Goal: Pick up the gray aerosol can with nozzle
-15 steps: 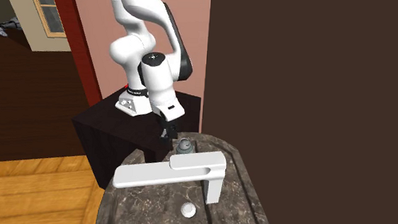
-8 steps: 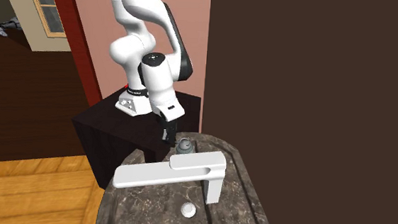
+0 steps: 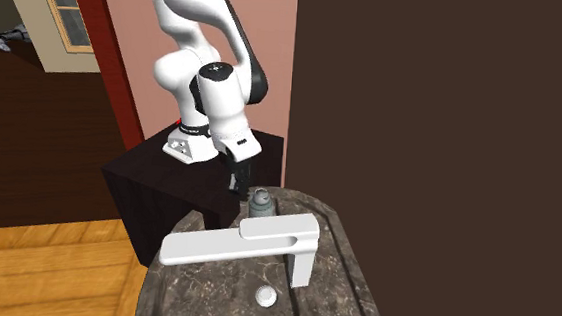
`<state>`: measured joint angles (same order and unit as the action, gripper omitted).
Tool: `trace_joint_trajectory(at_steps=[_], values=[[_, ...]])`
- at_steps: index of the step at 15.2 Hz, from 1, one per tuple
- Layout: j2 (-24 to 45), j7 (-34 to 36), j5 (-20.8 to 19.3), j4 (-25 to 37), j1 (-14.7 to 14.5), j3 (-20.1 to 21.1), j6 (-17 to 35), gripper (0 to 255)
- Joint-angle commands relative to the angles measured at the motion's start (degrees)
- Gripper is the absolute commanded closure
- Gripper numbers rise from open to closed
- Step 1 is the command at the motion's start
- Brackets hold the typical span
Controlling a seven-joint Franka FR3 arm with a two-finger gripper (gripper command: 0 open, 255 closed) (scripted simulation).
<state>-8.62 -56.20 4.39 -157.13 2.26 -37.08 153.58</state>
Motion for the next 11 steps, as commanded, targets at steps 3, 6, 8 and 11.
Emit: trace_joint_trajectory(at_steps=[3,6,8,11], values=[[-4.1,3.8,-5.0,0.5,2.4,1.6,-4.0,255],[-6.9,5.7,-7.2,1.0,3.8,2.7,-7.0,255],[-8.5,6.7,-8.4,1.5,4.6,3.5,-9.0,255],[-9.5,7.3,-9.0,1.8,4.9,3.9,-10.2,255]])
